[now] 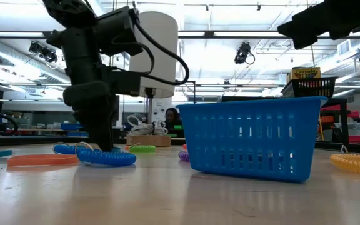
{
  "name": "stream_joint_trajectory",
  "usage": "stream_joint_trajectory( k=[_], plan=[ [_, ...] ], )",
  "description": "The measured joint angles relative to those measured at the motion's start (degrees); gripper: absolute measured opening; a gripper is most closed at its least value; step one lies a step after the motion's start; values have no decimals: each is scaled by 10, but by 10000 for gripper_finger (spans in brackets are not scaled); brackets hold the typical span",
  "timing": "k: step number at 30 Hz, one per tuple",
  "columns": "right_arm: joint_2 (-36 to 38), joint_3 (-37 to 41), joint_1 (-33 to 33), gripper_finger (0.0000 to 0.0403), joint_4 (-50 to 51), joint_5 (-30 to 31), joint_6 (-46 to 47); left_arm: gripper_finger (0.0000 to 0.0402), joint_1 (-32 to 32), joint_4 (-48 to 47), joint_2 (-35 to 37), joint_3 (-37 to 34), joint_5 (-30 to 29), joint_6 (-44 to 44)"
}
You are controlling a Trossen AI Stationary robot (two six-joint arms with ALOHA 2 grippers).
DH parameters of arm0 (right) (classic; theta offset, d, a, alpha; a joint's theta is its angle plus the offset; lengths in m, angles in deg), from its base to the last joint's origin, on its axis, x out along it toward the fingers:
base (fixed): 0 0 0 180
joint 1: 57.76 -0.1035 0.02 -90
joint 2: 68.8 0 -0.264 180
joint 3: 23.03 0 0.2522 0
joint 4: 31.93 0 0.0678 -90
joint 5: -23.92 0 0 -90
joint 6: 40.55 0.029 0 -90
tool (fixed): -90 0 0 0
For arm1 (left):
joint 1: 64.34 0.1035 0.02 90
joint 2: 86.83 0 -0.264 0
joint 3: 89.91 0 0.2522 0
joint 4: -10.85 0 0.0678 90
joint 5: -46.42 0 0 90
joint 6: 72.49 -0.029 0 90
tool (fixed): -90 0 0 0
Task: Pick & Place Office Desk Supplies
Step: Put the blue rubber band into the blue bin
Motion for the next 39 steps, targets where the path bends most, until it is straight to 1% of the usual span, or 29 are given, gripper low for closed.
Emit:
stream_joint_trajectory(
  k=[2, 4, 6, 9, 10, 11, 15, 18, 24, 30, 33, 39],
  plan=[
    [0, 0, 0, 169, 0, 0, 0, 167, 0, 2, 0, 0, -1, -3],
    [0, 0, 0, 169, 0, 0, 0, 139, 0, 7, 0, 0, -1, -8],
    [0, 0, 0, 169, 0, 0, 0, 102, 0, 14, 0, -1, -2, -14],
    [0, 0, 0, 169, 0, 0, 0, 30, -1, 22, 0, -1, -4, -21],
    [0, 0, 0, 169, 0, 0, 1, 16, -1, 22, 0, -1, -4, -23],
    [0, 0, 0, 169, 0, 0, 2, 10, -1, 24, 0, -1, -4, -23],
    [0, 0, 0, 169, 0, 0, 5, 4, -9, 25, -1, 3, -4, -21],
    [0, 0, 0, 169, 0, 0, 5, 4, -25, 26, -1, 25, -5, -29],
    [0, 0, 0, 169, 0, 0, 5, 2, -61, 25, -1, 98, -18, -79],
    [0, 0, 0, 169, 0, 0, 5, 2, -77, 27, -1, 178, -8, -144],
    [0, 0, 0, 169, 0, 0, 2, 1, -76, 59, -1, 201, 31, -173],
    [0, 0, 0, 169, 0, 0, 0, 1, -65, 153, -2, 205, 152, -214]
  ],
)
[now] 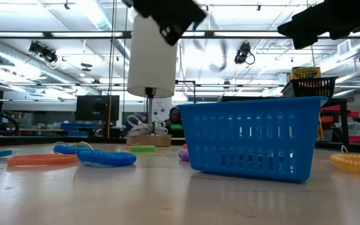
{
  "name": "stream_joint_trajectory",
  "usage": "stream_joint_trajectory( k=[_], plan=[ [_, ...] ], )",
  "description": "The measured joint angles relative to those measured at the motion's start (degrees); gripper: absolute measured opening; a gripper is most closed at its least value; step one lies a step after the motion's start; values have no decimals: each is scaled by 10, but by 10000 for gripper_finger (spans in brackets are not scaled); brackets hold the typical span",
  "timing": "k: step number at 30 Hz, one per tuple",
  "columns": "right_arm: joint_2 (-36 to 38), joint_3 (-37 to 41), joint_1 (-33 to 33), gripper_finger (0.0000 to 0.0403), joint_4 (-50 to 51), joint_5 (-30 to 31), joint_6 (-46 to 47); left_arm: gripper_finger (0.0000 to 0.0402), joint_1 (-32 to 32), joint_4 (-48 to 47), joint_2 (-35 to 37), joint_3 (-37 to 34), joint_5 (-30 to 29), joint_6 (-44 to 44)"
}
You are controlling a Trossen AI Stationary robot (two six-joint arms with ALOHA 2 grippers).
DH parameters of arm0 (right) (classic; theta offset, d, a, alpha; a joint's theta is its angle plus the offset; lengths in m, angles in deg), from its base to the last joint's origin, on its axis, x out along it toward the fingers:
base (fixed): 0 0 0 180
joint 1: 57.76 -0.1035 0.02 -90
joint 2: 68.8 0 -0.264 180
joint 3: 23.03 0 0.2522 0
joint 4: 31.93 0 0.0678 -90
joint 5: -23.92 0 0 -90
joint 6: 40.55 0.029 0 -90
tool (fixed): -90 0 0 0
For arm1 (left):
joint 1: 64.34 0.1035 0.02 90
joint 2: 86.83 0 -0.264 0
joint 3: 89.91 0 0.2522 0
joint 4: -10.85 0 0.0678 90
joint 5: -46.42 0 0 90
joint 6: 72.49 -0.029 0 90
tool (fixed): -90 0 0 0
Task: Pick & Place Office Desk Supplies
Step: Put the blue rubber band into the blue bin, then put the orange rubber band into the blue bin
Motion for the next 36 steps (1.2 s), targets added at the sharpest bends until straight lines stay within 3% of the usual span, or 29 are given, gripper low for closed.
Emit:
stream_joint_trajectory(
  k=[6, 13, 18, 23, 30, 36],
  plan=[
    [0, 0, 0, 169, 1, 0, 0, 1, 19, 44, -34, 0, 78, 6],
    [0, 0, 0, 169, 2, 0, 0, 12, 31, 39, -91, -1, 106, 13],
    [0, 0, 0, 169, 2, 0, 0, 55, 31, 41, -98, 0, 101, 13],
    [0, 0, 0, 169, 2, 0, 0, 124, 31, 41, -98, 0, 101, 12],
    [0, 0, 0, 169, 2, 0, 0, 227, 41, 29, -92, 0, 27, 9],
    [0, 0, 0, 169, 5, 0, 1, 255, 77, -46, -88, 0, -40, 9]
  ],
)
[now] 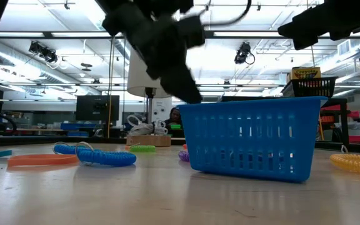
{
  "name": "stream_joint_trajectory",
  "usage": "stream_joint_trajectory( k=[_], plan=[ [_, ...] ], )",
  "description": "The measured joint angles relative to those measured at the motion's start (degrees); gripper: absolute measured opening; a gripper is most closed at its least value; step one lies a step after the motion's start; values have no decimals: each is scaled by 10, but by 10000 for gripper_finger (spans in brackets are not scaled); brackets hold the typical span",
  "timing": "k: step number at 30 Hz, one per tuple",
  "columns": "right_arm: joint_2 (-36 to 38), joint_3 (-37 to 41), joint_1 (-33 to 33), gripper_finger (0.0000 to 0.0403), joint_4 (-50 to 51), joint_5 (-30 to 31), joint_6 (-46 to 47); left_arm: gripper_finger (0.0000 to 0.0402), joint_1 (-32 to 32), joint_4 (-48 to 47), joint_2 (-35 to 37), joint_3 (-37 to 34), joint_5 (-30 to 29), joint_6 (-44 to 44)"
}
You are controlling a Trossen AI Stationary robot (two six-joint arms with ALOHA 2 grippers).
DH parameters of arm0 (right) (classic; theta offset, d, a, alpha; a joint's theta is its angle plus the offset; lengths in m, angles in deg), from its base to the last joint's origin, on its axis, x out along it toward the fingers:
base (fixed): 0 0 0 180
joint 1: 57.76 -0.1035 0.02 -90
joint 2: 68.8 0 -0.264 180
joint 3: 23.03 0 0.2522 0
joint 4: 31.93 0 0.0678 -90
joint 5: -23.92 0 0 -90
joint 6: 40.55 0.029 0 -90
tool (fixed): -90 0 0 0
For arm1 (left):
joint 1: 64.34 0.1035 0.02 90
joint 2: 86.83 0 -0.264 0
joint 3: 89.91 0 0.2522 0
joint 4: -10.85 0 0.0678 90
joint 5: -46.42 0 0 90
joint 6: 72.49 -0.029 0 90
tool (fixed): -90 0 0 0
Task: Pick & Place Office Desk Supplies
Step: Put the orange rubber band into the blue bin
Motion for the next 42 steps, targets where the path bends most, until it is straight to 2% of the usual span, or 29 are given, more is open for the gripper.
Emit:
stream_joint_trajectory(
  k=[6, 12, 19, 27, 32, 42],
  plan=[
    [0, 0, 0, 169, 3, 0, 1, 247, 48, -72, 0, 0, -99, 32],
    [0, 0, 0, 169, 4, 0, 1, 241, 103, -164, 0, -2, -177, 115],
    [0, 0, 0, 169, 4, 0, 0, 241, 150, -153, 0, -27, -234, 201],
    [0, 0, 0, 169, 4, 0, 0, 240, 163, -165, 0, -29, -188, 208],
    [0, 0, 0, 169, 4, 0, 1, 240, 163, -178, 0, -29, -187, 259],
    [0, 0, 0, 169, 4, 0, -1, 240, 164, -203, -3, -29, -175, 287]
  ],
)
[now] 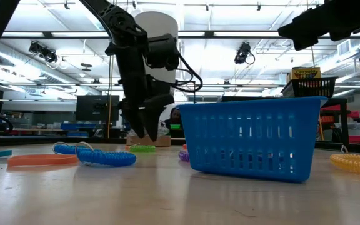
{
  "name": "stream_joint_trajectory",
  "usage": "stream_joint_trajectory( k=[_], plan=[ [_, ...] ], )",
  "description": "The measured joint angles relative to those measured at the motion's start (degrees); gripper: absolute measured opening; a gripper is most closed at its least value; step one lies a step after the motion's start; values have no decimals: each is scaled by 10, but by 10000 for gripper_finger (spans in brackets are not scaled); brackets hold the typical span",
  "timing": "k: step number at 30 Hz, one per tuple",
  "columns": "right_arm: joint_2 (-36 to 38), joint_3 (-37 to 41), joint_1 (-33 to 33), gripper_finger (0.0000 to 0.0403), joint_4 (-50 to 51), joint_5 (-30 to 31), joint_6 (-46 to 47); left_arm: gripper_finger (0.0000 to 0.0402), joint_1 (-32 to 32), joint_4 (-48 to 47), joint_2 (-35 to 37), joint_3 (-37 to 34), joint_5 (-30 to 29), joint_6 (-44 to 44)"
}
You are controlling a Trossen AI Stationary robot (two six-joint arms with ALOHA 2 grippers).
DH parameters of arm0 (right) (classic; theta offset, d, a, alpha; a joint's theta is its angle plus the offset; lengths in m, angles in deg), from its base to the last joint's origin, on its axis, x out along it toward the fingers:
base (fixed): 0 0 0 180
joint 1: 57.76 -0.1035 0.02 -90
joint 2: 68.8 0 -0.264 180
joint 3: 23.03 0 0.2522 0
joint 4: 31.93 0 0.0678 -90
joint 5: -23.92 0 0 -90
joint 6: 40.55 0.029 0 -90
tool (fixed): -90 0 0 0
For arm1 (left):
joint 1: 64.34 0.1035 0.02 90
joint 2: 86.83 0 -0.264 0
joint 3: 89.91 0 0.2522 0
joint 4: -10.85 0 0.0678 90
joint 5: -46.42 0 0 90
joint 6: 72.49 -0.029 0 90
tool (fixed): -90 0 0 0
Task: Pick & Place Office Desk Supplies
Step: Put the orange rubber band into the blue bin
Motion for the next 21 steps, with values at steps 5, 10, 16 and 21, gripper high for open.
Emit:
stream_joint_trajectory(
  k=[5, 10, 16, 21],
  plan=[
    [0, 0, 0, 169, 0, 0, 0, 240, 5, -5, -32, 1, 21, 2],
    [0, 0, 0, 169, 0, -1, 1, 240, 7, -3, -49, 3, 31, -7],
    [0, 0, 0, 169, 0, -2, 2, 194, 6, 1, -50, 3, 45, -28],
    [0, 0, 0, 169, 0, -2, 2, 86, 7, 4, -51, 3, 49, -36]
  ],
)
